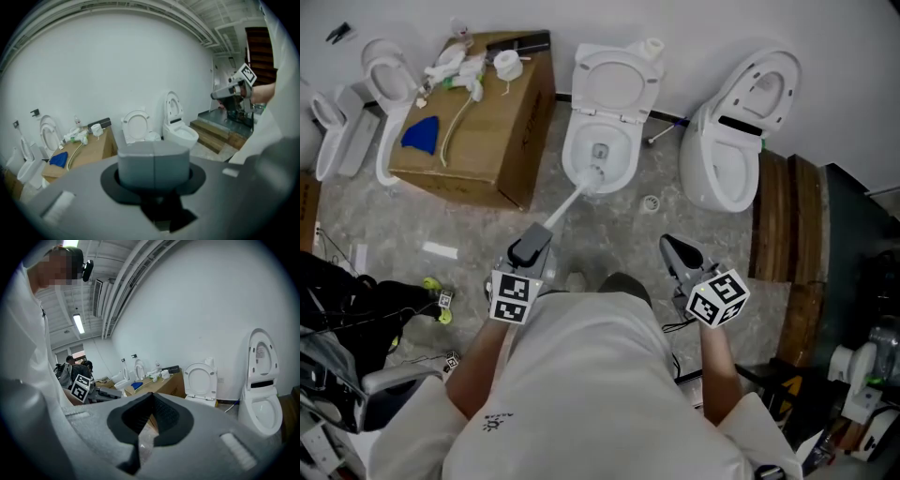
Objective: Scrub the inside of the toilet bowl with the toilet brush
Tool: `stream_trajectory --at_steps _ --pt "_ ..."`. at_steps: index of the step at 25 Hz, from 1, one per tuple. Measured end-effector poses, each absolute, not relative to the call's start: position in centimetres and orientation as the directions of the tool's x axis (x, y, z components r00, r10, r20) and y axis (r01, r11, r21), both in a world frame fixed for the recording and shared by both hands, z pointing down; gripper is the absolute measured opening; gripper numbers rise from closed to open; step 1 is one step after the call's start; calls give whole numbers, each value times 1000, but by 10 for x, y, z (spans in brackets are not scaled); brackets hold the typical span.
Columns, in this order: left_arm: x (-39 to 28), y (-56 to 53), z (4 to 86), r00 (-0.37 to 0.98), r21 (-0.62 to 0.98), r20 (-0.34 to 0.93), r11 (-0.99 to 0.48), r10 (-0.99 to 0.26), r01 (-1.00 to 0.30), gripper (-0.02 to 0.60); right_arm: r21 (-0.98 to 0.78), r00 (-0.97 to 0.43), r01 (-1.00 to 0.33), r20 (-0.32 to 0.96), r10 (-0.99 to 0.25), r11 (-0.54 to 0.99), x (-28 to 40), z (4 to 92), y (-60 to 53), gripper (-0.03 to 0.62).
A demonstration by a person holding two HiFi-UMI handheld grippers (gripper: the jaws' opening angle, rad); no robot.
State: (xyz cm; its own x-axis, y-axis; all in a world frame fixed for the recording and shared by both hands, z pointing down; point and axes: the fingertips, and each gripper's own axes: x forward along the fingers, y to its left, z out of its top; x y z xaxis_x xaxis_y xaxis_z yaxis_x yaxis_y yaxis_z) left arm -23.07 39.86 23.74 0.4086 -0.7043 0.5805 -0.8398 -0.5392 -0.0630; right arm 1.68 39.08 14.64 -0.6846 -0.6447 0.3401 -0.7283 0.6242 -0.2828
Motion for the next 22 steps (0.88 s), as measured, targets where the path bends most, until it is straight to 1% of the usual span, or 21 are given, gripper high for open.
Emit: stream_trajectory --at_steps 13,22 --pt "-253 400 250 405 -48 584 -528 -703 -848 149 -278 -677 -734 369 -637 619 -2 154 395 0" --pt "-243 372 252 391 -55 589 -517 -707 -854 148 -295 -690 -723 356 -630 625 3 159 360 0"
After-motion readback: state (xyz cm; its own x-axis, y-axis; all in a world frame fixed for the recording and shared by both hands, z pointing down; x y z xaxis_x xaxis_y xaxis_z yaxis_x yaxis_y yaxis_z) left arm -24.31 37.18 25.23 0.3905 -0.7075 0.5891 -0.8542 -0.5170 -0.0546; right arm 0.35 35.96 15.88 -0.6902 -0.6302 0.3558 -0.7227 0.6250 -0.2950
